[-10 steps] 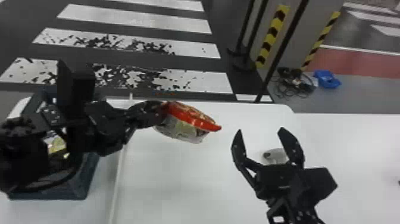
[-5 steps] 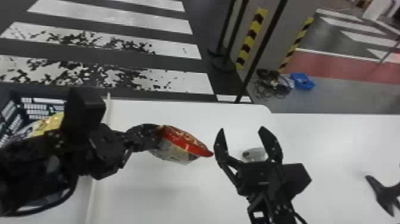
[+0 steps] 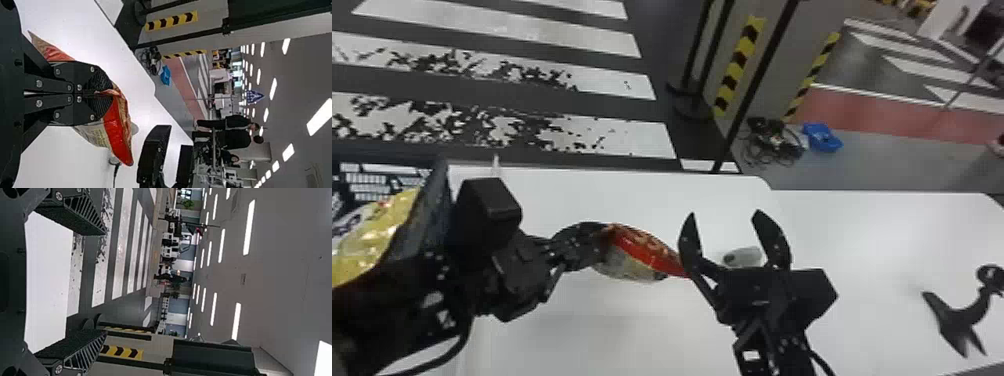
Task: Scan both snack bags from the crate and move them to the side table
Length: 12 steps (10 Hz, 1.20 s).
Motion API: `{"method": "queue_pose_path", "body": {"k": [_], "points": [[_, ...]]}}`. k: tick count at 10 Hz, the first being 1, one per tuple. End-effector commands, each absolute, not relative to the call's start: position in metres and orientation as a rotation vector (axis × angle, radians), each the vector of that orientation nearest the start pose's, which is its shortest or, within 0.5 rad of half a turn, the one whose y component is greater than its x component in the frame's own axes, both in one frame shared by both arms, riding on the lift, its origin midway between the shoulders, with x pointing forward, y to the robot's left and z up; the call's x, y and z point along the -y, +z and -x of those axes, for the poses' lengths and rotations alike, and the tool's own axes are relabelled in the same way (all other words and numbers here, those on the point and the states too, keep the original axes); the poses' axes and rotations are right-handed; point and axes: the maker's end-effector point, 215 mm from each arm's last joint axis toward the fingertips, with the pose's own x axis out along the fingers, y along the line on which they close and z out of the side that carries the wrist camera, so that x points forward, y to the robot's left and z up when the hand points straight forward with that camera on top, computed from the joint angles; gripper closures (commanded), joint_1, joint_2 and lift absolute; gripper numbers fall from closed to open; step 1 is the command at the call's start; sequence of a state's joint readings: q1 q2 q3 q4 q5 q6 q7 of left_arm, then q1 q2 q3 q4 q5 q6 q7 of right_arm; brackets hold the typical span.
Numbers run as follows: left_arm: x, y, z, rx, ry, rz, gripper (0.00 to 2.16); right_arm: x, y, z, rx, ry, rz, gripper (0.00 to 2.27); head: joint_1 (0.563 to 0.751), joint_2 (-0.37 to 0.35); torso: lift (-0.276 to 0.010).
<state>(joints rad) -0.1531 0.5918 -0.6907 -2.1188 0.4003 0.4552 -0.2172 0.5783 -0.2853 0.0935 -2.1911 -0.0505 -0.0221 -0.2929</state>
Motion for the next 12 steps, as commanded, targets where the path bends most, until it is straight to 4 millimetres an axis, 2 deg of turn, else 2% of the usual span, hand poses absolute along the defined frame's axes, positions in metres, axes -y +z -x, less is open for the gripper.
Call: {"method": "queue_pose_path", "body": {"k": [1,2,5,6,7,8,10,12], "points": [[0.062,-0.297,-0.417,-0.056,-1.041,-0.269,2.13,0.245,-0.287,-0.424,0.062,-0.053,0.122,0.11,0.695,-0.350,-0.095],[0.065,-0.307,-0.414,-0.056,-1.054,-0.291,2.13,0.246,-0.286,-0.424,0.063,-0.052,0.125,0.11,0.695,-0.350,-0.095],[0.077,-0.305,-0.394,0.088,-1.097,-0.285,2.13,0.246,-0.288,-0.423,0.058,-0.051,0.127,0.11,0.695,-0.350,-0.095],[0.080,-0.302,-0.379,0.184,-1.111,-0.275,2.13,0.246,-0.288,-0.424,0.057,-0.051,0.129,0.11,0.695,-0.350,-0.095],[0.081,-0.320,-0.370,0.187,-1.128,-0.297,2.13,0.246,-0.288,-0.424,0.056,-0.048,0.133,0.11,0.695,-0.350,-0.095],[0.081,-0.326,-0.363,0.195,-1.141,-0.296,2.13,0.246,-0.288,-0.425,0.055,-0.049,0.133,0.11,0.695,-0.350,-0.095],[0.080,-0.327,-0.356,0.214,-1.148,-0.310,2.13,0.247,-0.291,-0.427,0.044,-0.050,0.131,0.11,0.695,-0.350,-0.095],[0.070,-0.346,-0.357,0.208,-1.137,-0.347,2.13,0.247,-0.290,-0.429,0.043,-0.050,0.132,0.11,0.695,-0.350,-0.095]]}}
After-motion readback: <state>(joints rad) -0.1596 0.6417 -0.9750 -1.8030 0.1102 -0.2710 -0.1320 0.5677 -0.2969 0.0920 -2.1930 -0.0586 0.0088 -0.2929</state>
